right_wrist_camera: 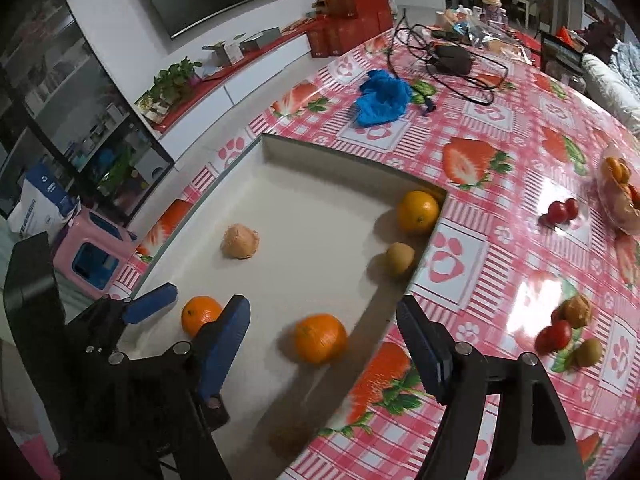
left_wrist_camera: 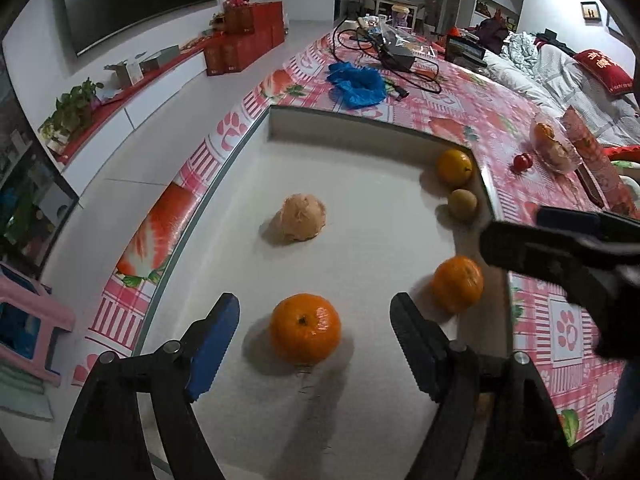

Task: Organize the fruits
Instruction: 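Move both open tools back toward the remaining fruits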

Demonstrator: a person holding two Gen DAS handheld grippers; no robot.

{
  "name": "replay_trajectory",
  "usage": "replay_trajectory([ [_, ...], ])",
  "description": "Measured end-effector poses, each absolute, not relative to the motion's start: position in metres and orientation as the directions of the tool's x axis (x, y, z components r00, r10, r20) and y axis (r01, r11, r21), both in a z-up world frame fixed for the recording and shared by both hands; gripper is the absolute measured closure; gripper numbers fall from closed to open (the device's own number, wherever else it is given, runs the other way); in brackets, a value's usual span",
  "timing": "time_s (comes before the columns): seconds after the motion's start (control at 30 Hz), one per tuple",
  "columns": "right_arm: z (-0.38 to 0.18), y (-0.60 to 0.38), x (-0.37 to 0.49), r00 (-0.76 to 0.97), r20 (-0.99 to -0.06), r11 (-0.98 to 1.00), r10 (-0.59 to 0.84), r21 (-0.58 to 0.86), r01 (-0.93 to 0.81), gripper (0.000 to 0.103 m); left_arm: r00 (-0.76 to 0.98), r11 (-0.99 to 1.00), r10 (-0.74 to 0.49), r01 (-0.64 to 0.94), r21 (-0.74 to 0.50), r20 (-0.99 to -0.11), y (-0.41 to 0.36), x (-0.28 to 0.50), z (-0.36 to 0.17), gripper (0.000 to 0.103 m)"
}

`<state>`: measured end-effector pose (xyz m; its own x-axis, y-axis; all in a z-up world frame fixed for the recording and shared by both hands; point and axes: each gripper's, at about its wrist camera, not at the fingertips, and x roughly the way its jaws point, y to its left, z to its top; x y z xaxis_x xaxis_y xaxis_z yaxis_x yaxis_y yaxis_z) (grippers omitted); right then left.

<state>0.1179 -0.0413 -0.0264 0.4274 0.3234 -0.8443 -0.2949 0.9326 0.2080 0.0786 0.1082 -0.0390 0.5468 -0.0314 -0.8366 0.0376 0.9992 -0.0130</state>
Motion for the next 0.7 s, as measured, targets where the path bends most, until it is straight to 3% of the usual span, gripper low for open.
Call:
replay_trajectory([
  [0.03,-0.026,-0.047,0.117,0.434,-0.843,0.936,0.318,0.207,-0.285,0.004,0.552,0.999,-0.034,0.043,-0.012,-0.833,0.105,0.078,-0.036,0.022],
  [0.07,-0.025,-0.052,0.115,0.445,-0.838,0.938,0.317,0.207,-0.278,0.0,0.556,0.999,-0.036,0.048,-0.012,-0.83,0.104,0.077,-0.034,0.022],
  [0.37,-0.021,-0.137,0.094,0.507,-0.829,0.972,0.235,0.19,-0.139,0.0,0.577,0.988,-0.096,0.154,-0.007,-0.811,0.057,0.074,-0.007,0.021],
  [0.7,-0.063,-0.249,0.061,0.467,-0.884,0.988,0.035,0.099,0.115,0.0,0.54,0.946,-0.197,0.325,-0.013,-0.818,-0.034,0.077,0.0,0.021],
])
